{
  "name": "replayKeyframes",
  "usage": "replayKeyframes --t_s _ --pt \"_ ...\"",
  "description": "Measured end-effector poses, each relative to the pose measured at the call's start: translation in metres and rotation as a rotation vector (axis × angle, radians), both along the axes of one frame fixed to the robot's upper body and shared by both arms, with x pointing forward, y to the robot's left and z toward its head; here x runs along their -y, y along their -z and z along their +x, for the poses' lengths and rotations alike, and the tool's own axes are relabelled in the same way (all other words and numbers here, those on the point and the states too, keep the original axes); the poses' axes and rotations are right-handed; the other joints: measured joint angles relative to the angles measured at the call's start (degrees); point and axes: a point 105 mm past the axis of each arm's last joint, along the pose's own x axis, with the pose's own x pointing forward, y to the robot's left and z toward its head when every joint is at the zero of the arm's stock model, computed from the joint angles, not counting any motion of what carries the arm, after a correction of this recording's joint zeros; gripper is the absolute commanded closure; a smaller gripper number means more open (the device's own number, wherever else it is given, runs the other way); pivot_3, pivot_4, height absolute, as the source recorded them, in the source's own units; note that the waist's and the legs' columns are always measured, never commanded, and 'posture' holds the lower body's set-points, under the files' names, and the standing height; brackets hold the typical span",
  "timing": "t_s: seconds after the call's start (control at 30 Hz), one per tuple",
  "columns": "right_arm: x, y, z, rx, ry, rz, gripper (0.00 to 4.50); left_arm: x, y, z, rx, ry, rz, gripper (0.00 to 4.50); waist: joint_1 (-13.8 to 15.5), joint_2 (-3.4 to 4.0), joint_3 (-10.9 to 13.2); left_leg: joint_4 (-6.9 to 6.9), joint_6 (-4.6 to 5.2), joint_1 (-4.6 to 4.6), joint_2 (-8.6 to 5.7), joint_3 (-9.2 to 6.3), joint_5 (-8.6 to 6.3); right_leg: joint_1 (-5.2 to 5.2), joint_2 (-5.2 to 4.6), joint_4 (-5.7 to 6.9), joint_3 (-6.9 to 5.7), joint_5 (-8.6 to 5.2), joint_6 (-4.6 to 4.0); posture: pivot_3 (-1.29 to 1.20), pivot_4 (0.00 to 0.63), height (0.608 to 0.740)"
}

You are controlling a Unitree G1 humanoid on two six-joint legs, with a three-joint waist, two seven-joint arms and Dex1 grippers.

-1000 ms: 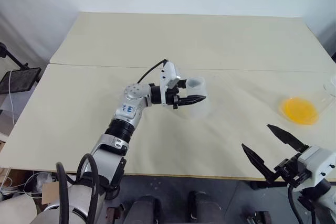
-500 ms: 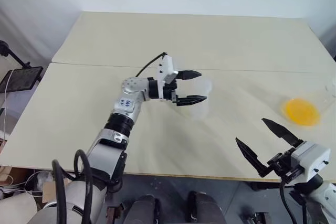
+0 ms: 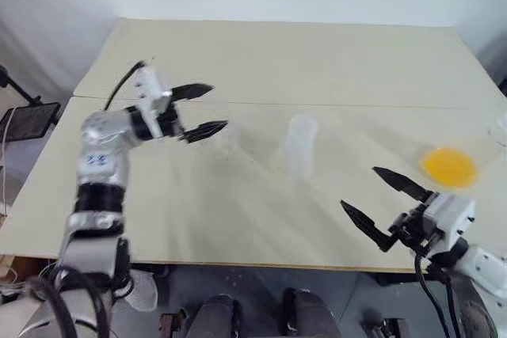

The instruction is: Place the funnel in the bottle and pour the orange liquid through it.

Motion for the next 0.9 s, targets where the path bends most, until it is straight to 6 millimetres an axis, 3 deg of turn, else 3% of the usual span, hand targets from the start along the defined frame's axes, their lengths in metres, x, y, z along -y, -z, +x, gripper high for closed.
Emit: replayKeyframes --t_s 0.1,0.23,0.3,0.4,0.5,0.57,0.67,0.9 --pt "-0.01 -0.009 0.006 0.022 -0.091 -0.003 0.0 -0.036 0.038 -0.02 -0.126 -0.162 -0.084 0.02 -0.4 -0.02 0.0 0.02 -0.01 -0.05 0.05 -0.2 -0.01 0.03 -0.17 -0.03 0.17 0.0 -0.01 0.0 0.15 0.74" --pt "-0.02 -0.018 0.009 0.028 -0.204 -0.024 0.0 -0.087 0.069 -0.057 -0.199 -0.391 -0.084 0.02 -0.2 -0.05 0.0 0.07 -0.12 -0.09 0.11 -0.46 -0.07 0.12 -0.25 -0.13 0.15 -0.01 -0.03 0.0 0.15 0.74" --pt "-0.021 -0.016 0.01 0.003 -0.234 -0.03 0.0 -0.102 0.076 -0.07 -0.22 -0.464 -0.086 0.02 0.6 -0.06 0.0 0.09 -0.11 -0.09 0.1 -0.51 -0.08 0.18 -0.28 -0.19 0.11 -0.01 -0.03 0.0 0.15 0.74" --pt "-0.033 -0.013 0.01 -0.029 -0.328 -0.042 0.0 -0.13 0.098 -0.11 -0.285 -0.596 -0.06 0.02 0.3 -0.06 0.0 0.09 -0.11 -0.04 0.13 -0.47 -0.21 0.21 -0.34 -0.28 0.15 -0.01 -0.04 0.0 0.15 0.74" --pt "-0.032 -0.009 0.013 -0.056 -0.351 -0.048 0.0 -0.149 0.114 -0.142 -0.345 -0.712 -0.073 0.02 0.3 -0.09 0.0 0.09 -0.13 -0.05 0.21 -0.47 -0.28 0.23 -0.32 -0.38 0.11 -0.03 -0.08 0.0 0.15 0.74" --pt "-0.032 -0.011 0.015 -0.052 -0.357 -0.048 0.0 -0.149 0.111 -0.154 -0.337 -0.733 -0.082 0.02 0.8 -0.09 0.0 0.12 -0.13 -0.03 0.2 -0.53 -0.29 0.31 -0.38 -0.61 0.1 -0.04 -0.09 0.0 0.15 0.74" --pt "-0.029 -0.009 0.018 -0.062 -0.358 -0.045 0.0 -0.136 0.099 -0.154 -0.295 -0.716 -0.086 0.02 1.1 -0.08 0.0 0.12 -0.36 0.07 0.2 -0.59 -0.44 0.54 -0.4 -0.84 0.12 -0.04 -0.11 0.0 0.15 0.74" --pt "-0.023 0.004 0.019 -0.111 -0.328 -0.03 0.0 -0.068 0.07 -0.11 -0.204 -0.555 -0.147 0.02 0.5 -0.01 0.0 0.06 -0.21 0.22 0.24 -0.55 -0.37 0.64 -0.25 -0.61 0.11 -0.04 -0.11 0.0 0.15 0.74"
